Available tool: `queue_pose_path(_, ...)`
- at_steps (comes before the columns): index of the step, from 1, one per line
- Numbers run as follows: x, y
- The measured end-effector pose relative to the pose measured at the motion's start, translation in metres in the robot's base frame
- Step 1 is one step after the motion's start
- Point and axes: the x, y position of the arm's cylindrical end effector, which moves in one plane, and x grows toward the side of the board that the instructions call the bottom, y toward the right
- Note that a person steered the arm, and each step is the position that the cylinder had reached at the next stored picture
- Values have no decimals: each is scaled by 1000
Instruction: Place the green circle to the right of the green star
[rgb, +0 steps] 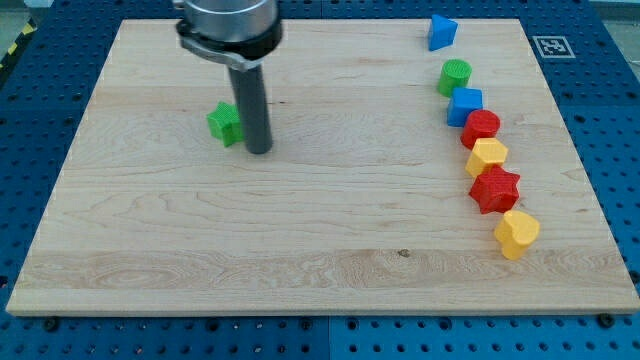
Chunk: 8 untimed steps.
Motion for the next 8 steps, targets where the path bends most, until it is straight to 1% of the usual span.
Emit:
queue_pose_path(1,-10,34)
queue_pose_path(2,-45,45)
queue_pose_path(3,-95,46)
queue_pose_path(4,-150,59)
queue_pose_path(5,-168,94)
queue_pose_path(6,-168,95)
queue_pose_path(7,-169,136)
queue_pose_path(8,-169,190)
